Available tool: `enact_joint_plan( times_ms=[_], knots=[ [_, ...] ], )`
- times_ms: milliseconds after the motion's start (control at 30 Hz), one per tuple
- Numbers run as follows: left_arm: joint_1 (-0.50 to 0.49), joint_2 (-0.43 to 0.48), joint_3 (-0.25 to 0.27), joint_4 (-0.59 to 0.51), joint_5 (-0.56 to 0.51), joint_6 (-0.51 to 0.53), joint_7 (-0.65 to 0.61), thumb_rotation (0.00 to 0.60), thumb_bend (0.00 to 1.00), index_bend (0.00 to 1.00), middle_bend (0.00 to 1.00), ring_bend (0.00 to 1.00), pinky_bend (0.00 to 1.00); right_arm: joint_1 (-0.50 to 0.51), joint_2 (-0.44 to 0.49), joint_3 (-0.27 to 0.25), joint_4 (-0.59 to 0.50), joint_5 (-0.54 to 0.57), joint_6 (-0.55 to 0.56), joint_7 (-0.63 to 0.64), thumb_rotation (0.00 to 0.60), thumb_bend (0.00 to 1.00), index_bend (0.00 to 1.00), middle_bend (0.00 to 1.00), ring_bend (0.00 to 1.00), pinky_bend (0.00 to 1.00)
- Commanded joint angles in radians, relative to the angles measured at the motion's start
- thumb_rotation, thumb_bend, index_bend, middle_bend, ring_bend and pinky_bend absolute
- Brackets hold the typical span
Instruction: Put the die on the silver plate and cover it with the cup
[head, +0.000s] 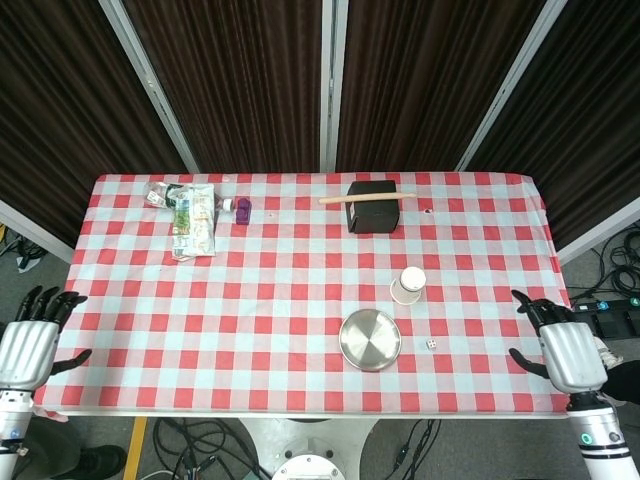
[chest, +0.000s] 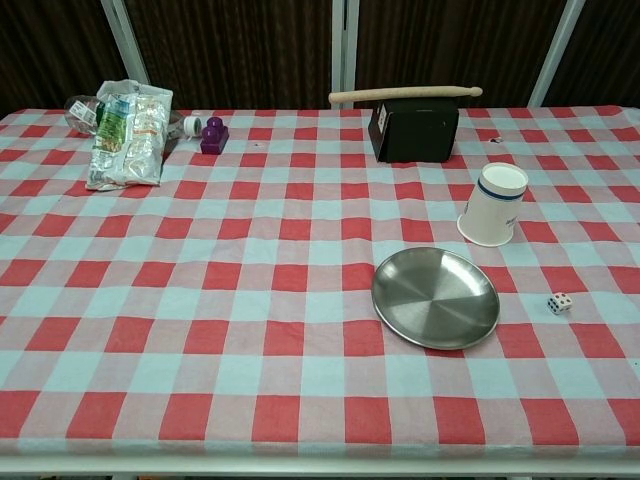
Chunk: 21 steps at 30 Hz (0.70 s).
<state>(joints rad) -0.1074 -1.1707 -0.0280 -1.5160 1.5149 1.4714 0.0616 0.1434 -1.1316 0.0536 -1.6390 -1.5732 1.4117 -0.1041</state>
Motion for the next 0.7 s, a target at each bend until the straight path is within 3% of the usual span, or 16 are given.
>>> enact_joint_plan(
  times_ms=[33,167,300,500,700],
  knots=[
    [0.001,0.000,0.001,0.003,0.001,0.001,-0.003,0.600,0.00,0.21,0.19,0.11,0.08,0.063,-0.026,-0.003,-0.002,-0.005,-0.096,-0.049,0.600,0.07,0.20,0.55,0.51,0.57],
    [0.002,-0.001,0.002,0.007,-0.001,0.000,-0.008,0.600,0.00,0.21,0.19,0.11,0.08,0.140,-0.057,-0.005,0.016,0.020,-0.238,-0.063,0.600,0.11,0.28,0.76,0.75,0.81],
    [0.003,-0.001,0.005,0.010,0.000,-0.002,-0.008,0.600,0.00,0.21,0.19,0.11,0.08,0.210,-0.098,-0.008,0.060,0.056,-0.370,-0.075,0.600,0.14,0.37,0.88,0.87,0.95],
    [0.000,0.005,0.007,0.007,-0.005,-0.014,-0.009,0.600,0.00,0.21,0.19,0.11,0.08,0.280,-0.179,-0.023,0.153,0.094,-0.498,-0.079,0.600,0.17,0.43,0.91,0.90,0.98],
    [-0.001,0.007,0.007,0.003,-0.004,-0.015,-0.006,0.600,0.00,0.21,0.19,0.11,0.08,0.317,-0.243,-0.043,0.236,0.091,-0.546,-0.082,0.600,0.19,0.43,0.91,0.90,0.98]
  ],
)
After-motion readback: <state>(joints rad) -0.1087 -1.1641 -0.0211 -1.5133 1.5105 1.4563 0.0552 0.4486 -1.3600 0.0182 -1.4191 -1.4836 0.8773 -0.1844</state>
